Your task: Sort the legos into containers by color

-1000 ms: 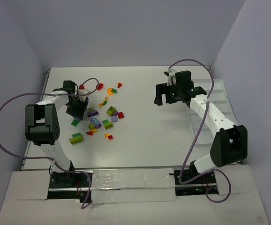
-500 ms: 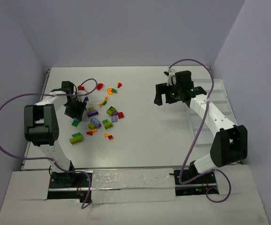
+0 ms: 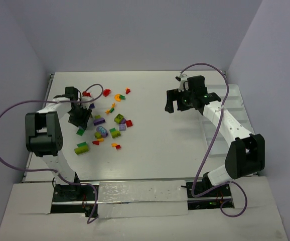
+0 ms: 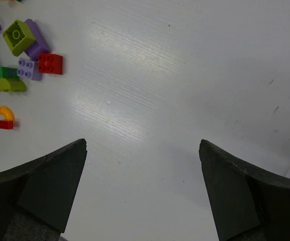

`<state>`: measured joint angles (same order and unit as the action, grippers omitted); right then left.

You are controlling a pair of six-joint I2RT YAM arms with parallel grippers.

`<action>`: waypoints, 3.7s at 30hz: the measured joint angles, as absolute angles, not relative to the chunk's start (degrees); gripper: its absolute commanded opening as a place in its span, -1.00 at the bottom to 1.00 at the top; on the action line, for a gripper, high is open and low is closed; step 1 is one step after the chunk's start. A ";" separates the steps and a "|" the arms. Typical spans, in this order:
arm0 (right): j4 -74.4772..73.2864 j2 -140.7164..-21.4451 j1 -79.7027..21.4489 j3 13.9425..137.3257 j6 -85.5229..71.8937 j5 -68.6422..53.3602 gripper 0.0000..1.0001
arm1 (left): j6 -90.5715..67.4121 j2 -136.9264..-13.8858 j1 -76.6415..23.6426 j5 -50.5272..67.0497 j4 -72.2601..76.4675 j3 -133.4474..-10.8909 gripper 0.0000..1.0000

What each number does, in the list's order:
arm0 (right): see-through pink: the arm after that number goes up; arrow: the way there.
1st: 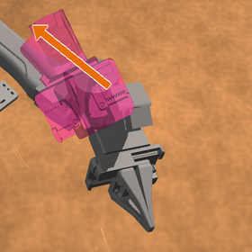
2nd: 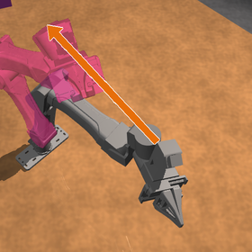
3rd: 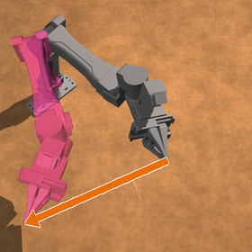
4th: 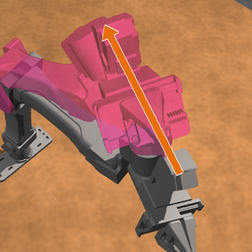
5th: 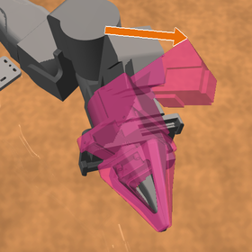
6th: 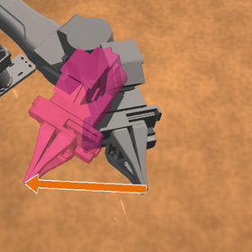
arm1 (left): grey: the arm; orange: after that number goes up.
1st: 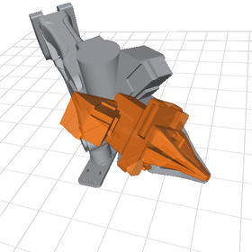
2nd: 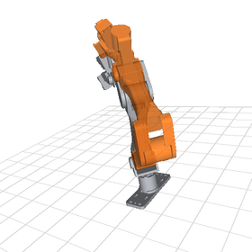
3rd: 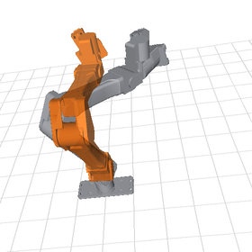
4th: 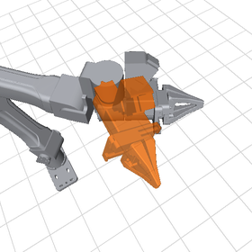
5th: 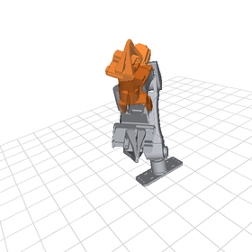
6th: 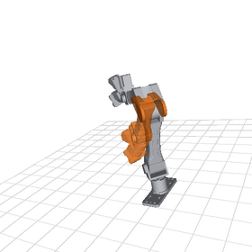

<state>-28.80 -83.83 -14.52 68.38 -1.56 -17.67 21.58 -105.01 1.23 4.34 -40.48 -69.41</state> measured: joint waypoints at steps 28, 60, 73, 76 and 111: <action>-28.76 -84.36 -14.52 68.38 -1.63 -20.15 1.00 | 20.42 -104.50 1.23 6.70 -43.34 -72.37 -1.00; -16.36 -94.72 -36.06 89.67 -18.57 -17.92 0.46 | -30.90 -83.07 -18.05 17.39 -20.64 -77.95 -1.00; -16.43 -97.15 -37.17 90.03 -18.06 -15.50 0.15 | -34.37 -86.33 -20.11 20.96 -19.36 -79.55 -1.00; -16.31 -97.52 -37.17 90.09 -17.79 -15.38 -0.15 | -34.80 -86.46 -20.42 21.82 -19.12 -79.55 -1.00; -25.53 -98.10 -6.07 87.29 1.11 -1.33 -1.00 | -16.88 -89.86 -17.58 22.56 -22.54 -88.00 -1.00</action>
